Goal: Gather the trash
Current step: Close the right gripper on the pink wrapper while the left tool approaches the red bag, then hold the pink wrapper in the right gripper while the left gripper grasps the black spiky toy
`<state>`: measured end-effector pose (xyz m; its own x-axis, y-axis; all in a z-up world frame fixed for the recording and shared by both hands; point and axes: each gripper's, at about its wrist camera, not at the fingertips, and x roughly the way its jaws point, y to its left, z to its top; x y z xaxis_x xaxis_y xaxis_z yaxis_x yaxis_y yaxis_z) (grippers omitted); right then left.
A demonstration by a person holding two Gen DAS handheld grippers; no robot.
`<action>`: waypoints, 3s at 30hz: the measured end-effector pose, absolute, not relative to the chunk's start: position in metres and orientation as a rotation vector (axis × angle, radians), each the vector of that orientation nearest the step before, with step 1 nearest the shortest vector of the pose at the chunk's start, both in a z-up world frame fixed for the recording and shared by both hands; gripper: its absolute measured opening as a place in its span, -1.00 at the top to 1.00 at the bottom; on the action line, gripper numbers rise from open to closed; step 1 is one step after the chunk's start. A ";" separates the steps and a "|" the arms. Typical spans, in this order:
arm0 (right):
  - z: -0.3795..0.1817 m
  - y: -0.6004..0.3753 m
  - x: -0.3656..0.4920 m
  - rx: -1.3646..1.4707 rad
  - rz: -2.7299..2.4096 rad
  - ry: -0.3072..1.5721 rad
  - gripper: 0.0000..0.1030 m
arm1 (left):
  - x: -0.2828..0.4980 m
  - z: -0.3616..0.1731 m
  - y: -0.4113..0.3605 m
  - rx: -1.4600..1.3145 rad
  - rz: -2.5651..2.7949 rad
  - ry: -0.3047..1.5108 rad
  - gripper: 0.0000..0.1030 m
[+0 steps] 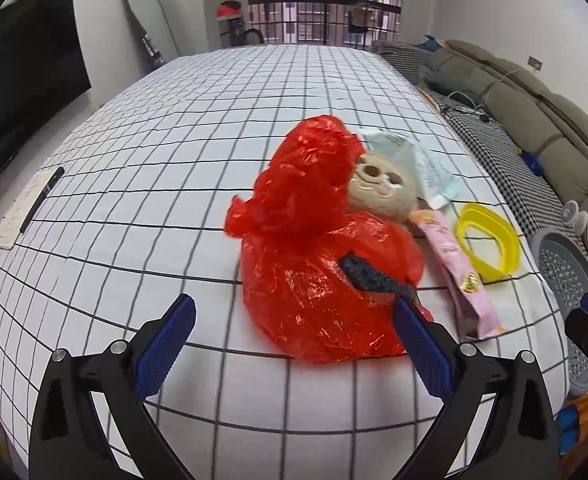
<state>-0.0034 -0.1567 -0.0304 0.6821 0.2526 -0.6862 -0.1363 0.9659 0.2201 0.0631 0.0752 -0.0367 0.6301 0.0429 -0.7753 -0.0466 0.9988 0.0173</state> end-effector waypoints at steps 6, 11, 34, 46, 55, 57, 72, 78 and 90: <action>-0.029 -0.128 0.009 0.115 0.267 0.810 -0.29 | 0.076 -0.033 0.098 -0.011 0.098 0.877 -0.88; -0.028 -0.107 0.020 0.104 0.293 0.828 -0.29 | 0.085 -0.029 0.123 -0.021 0.160 0.864 -0.88; -0.058 -0.056 0.067 -0.008 0.229 0.959 -0.03 | 0.072 -0.017 0.180 -0.113 0.195 0.836 -0.88; -0.063 -0.048 0.072 -0.001 0.212 0.964 0.48 | 0.065 -0.020 0.163 -0.107 0.140 0.842 -0.88; -0.051 -0.059 0.040 0.057 0.267 0.933 0.51 | 0.069 -0.021 0.153 -0.115 0.137 0.852 -0.88; -0.051 -0.063 0.032 0.068 0.277 0.929 0.51 | 0.071 -0.021 0.152 -0.123 0.143 0.849 -0.88; -0.059 -0.081 0.030 0.151 0.337 0.936 0.51 | 0.087 -0.014 0.115 -0.029 0.124 0.810 -0.05; -0.065 -0.079 0.033 0.161 0.365 0.947 0.51 | 0.093 -0.013 0.111 -0.011 0.107 0.810 0.42; -0.067 -0.078 0.039 0.174 0.375 0.955 0.51 | 0.105 -0.030 0.113 0.009 0.104 0.859 0.44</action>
<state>0.0389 -0.0780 -0.0665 0.5193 0.3867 -0.7621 -0.2349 0.9220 0.3077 0.1052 0.1131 -0.0301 0.6487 0.0947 -0.7552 -0.0878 0.9949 0.0494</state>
